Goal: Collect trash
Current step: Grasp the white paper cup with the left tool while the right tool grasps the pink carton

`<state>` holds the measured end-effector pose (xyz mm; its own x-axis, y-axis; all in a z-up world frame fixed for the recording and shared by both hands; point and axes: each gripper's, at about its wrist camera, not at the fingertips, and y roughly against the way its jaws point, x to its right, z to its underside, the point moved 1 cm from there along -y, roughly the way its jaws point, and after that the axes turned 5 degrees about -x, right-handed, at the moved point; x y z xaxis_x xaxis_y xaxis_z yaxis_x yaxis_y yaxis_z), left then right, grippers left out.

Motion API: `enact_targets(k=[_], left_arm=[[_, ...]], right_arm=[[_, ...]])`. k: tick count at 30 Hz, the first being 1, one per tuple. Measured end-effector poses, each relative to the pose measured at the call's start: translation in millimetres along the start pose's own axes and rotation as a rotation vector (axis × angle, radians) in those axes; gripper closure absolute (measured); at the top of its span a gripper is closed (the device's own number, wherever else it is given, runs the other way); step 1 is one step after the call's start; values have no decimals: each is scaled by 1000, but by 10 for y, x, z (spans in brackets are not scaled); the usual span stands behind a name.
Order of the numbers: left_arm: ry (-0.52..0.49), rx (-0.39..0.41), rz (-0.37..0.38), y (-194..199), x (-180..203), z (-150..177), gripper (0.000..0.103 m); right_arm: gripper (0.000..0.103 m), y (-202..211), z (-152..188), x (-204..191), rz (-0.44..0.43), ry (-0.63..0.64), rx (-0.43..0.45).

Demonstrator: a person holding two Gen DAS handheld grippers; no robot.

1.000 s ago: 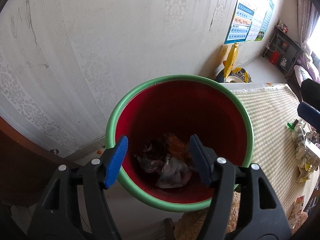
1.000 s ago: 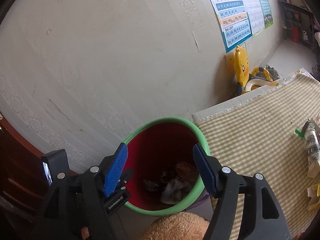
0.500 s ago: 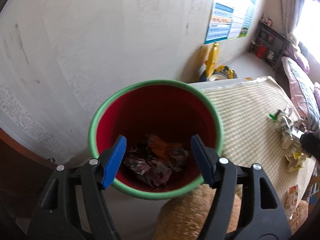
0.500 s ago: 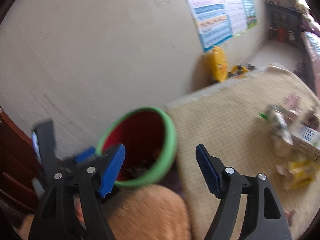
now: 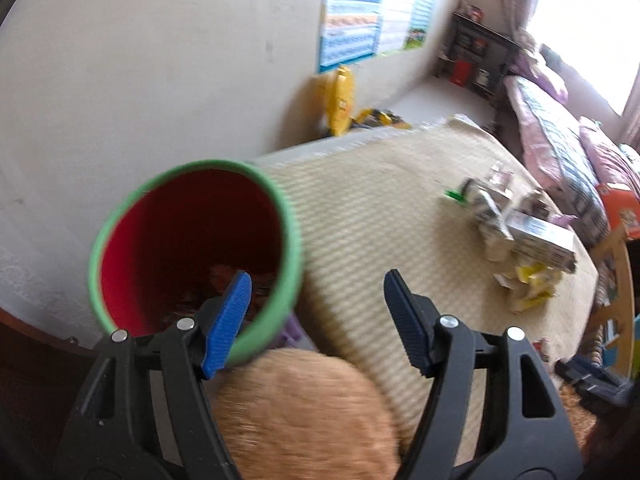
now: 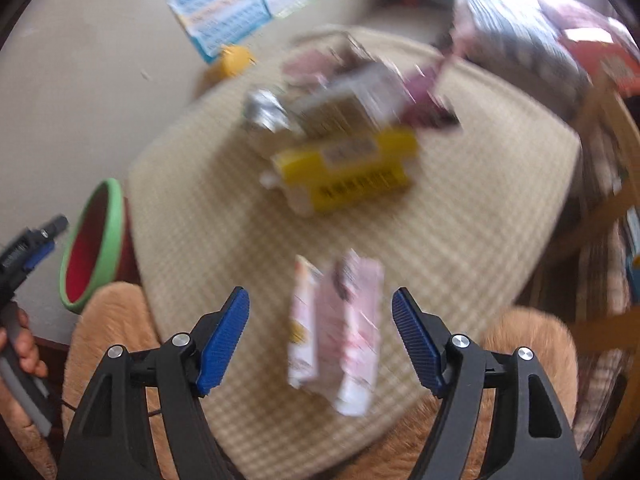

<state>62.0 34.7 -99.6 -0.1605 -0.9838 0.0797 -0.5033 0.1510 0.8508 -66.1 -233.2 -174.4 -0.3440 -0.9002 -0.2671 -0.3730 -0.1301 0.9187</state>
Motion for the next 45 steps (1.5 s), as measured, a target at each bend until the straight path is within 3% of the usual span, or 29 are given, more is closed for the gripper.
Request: enact_targets(k=[5,7,8,9,15,20,25,28,29,34,40,45], left_arm=[[-57,-16,49,-88,451,-121,37],[-67,-26,68,-144,635,-188,37],[-70,-26,75,-174,695,-218,37],[-78,-29,79,-225,795,-265,37],[-125,-67,109,-589,1330,-467,37],[-179,-88,77,-966,1752,-614,37],[-164,-208,36,-1465,1954,-686,37],[-149,-226,38,-1616,2004,-685,34],[-156,-229,33,-1637,2031,-686,35],[-231,-244,67,-1620,2171,-655,69],[-199,-272,117,-1438,1962,-587,70],[-240,-228,89,-1062,1650,-368,70]], right_arm=[[36,-155,72,-5,-30,28,-49],[59,-165,76,-26,-42,44,-43],[65,-139,81,-27,-64,49,-24],[84,-136,64,-36,-69,51,-14],[85,27,53,0,-143,62,83],[85,46,58,109,-200,26,82],[83,68,48,220,-241,-9,81],[79,109,71,284,-255,-15,80],[77,123,80,299,-256,-15,80],[66,135,81,343,-263,-18,77],[61,111,-10,364,-261,-33,76],[60,50,-32,333,-248,-33,61]])
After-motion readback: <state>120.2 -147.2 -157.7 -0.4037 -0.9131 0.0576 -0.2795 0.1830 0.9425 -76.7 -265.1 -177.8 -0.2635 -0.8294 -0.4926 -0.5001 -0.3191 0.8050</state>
